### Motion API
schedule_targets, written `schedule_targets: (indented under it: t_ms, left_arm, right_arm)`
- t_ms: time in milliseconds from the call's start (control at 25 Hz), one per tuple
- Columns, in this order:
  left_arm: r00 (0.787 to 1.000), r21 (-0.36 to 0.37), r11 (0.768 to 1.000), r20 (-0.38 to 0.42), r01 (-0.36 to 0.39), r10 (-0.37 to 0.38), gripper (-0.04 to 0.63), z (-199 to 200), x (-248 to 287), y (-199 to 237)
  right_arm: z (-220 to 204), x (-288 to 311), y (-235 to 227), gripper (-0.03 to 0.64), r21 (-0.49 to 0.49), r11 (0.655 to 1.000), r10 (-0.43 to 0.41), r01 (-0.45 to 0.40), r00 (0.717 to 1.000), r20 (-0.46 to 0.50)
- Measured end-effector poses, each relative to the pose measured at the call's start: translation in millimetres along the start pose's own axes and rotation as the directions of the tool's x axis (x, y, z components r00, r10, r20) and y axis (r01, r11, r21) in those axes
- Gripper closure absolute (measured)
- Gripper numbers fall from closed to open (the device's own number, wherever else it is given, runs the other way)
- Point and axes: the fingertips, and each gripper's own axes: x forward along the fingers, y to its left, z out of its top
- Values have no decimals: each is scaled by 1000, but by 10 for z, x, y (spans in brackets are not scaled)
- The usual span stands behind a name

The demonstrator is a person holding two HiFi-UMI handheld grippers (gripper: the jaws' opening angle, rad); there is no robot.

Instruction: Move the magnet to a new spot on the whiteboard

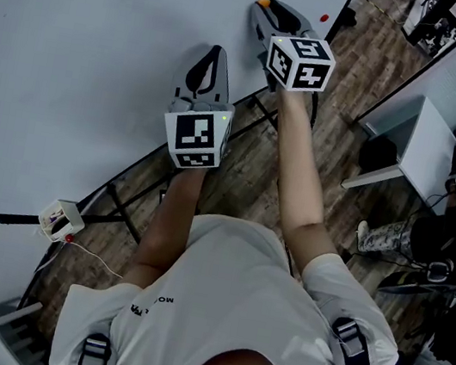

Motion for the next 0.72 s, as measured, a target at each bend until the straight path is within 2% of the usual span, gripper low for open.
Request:
schedule_targets:
  t_ms: [720]
  left_arm:
    - [1000,11,1000,4,-7,7,592,25,33,76]
  right_arm:
    - [51,74,-48,486,-7,1000,25,-25,1000,-1]
